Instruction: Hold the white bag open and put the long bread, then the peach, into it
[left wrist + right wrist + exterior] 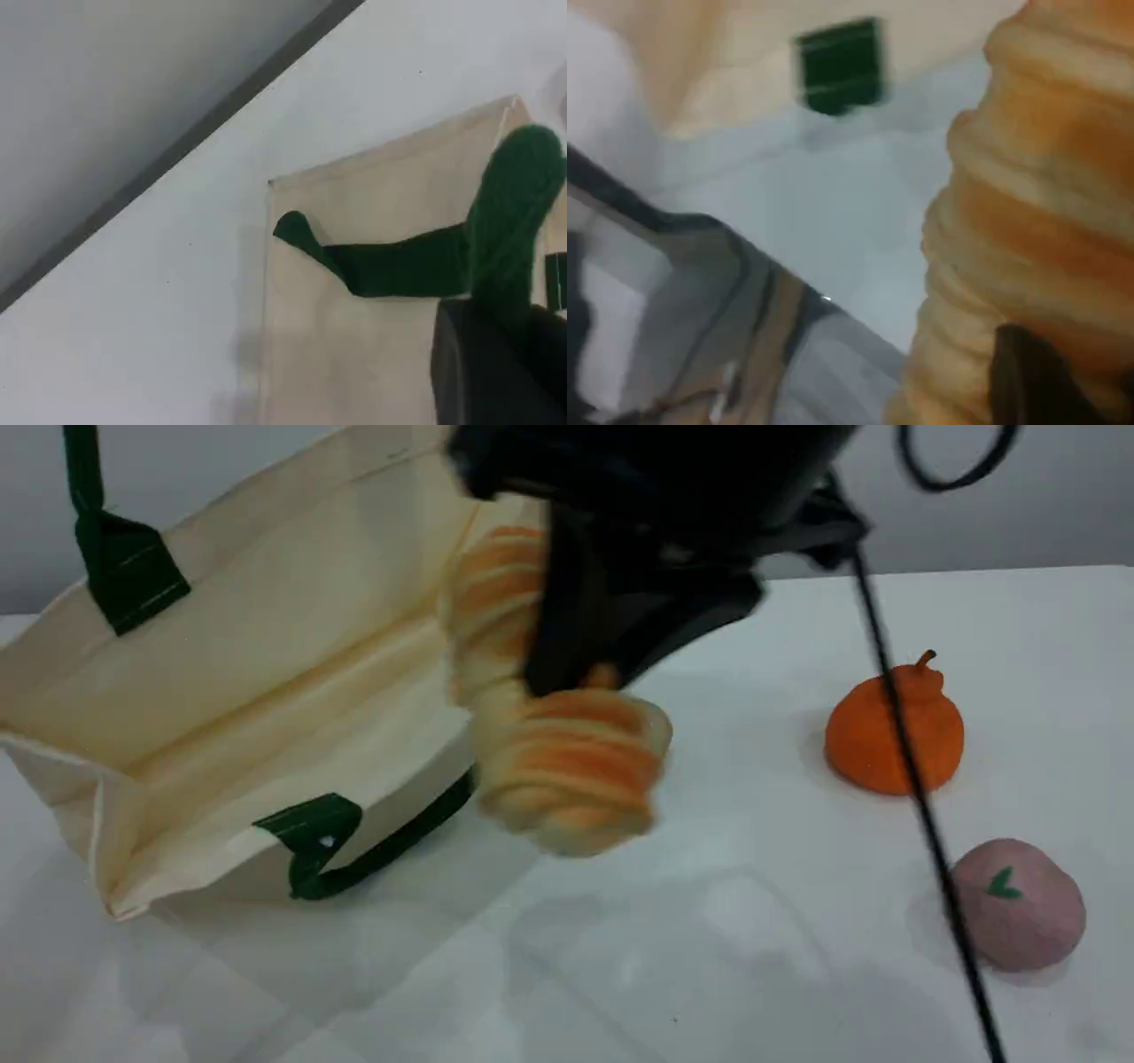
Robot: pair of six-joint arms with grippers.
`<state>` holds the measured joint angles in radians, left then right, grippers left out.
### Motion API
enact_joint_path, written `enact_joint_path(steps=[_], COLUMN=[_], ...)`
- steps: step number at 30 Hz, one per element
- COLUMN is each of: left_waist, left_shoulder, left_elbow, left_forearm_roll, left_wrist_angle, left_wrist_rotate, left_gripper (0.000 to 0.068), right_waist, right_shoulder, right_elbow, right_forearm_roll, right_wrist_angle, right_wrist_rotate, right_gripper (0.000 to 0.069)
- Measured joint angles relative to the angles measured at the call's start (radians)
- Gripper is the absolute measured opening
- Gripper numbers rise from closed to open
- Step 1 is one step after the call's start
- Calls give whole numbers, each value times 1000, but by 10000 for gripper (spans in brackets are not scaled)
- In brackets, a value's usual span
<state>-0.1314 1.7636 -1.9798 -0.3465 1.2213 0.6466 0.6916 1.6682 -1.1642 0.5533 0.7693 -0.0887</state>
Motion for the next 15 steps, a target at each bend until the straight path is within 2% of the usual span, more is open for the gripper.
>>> enact_joint_path(steps=[8,15], left_waist=[0,0], left_shoulder=[0,0], left_elbow=[1,1], left_forearm_roll=[-4,-52], left_wrist_angle=[0,0], left_wrist_rotate=[0,0], left_gripper=[93,93], right_waist=[-2,-3], right_shoulder=[8,116], right_elbow=[-7,-128], right_forearm_roll=[198,298], right_wrist_angle=[-83,-61], right_wrist_rotate=[-94,-154], right_gripper=[87,86])
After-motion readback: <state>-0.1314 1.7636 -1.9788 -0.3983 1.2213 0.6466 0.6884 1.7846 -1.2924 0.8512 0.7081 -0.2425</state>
